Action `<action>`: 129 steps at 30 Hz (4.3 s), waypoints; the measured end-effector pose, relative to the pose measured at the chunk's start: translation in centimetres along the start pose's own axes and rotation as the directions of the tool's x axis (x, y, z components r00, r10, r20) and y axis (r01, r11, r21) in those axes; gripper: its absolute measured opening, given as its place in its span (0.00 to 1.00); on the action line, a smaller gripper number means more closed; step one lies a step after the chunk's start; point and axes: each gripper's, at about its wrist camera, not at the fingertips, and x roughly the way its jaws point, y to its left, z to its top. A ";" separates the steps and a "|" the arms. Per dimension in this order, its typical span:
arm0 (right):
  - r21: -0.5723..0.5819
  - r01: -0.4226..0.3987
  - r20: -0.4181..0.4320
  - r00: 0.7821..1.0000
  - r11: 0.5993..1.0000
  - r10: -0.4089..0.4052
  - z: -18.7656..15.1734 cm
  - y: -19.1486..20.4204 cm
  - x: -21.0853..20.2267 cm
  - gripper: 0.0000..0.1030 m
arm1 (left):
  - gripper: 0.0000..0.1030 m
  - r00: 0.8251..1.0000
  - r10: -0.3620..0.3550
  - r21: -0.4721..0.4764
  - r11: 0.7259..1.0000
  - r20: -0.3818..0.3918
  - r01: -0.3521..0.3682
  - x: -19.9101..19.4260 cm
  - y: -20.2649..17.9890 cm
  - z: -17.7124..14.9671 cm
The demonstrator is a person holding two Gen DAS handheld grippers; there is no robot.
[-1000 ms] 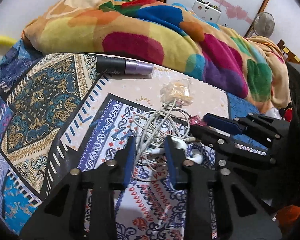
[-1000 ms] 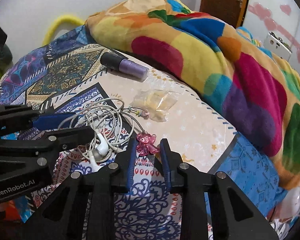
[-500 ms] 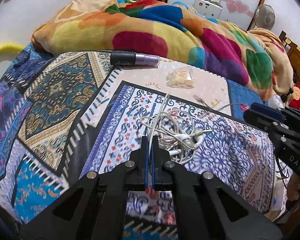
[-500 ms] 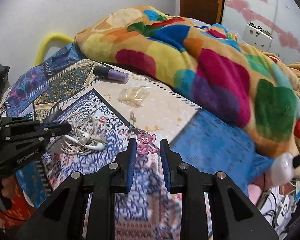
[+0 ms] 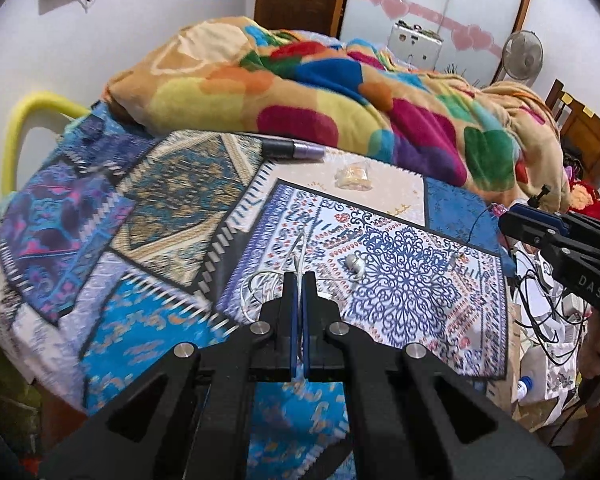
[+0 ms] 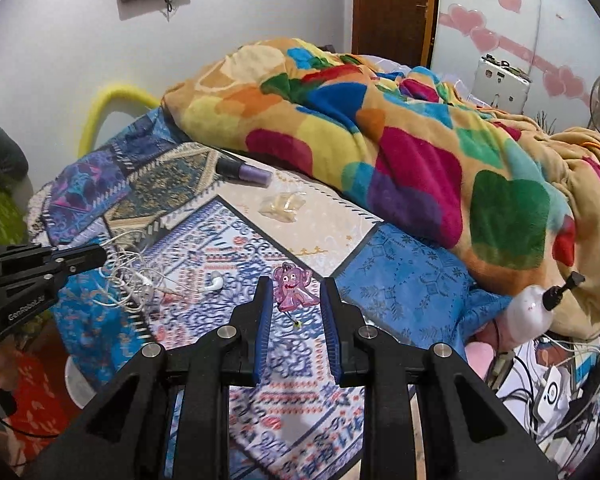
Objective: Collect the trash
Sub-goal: 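Carry the earphone cable and pink figurine down to the white bin, then open both grippers over the bin to drop the cable and figurine, then raise both open grippers back toward the last items on the bed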
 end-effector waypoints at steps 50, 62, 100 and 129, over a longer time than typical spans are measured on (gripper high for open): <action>-0.359 -0.391 -0.251 0.915 0.848 0.316 -9.1 36.2 0.3 0.21 | 0.00 0.962 0.262 -0.292 0.917 -0.075 -0.272 -18.0 23.8 -24.5; -0.273 -0.497 -0.527 0.793 0.823 0.304 -12.1 41.0 9.2 0.22 | 0.00 0.961 0.198 -0.381 0.887 -0.193 -0.259 -12.5 28.1 -28.9; -0.367 -0.271 -0.015 0.958 0.890 0.286 -7.4 34.2 -6.0 0.44 | 0.25 0.969 0.244 -0.365 0.899 -0.040 -0.241 -19.6 22.0 -24.9; 0.011 0.041 0.320 0.947 0.999 -0.043 -0.3 5.0 -12.9 0.75 | 0.69 0.977 0.106 -0.063 0.993 0.187 -0.096 -14.5 -0.1 -5.2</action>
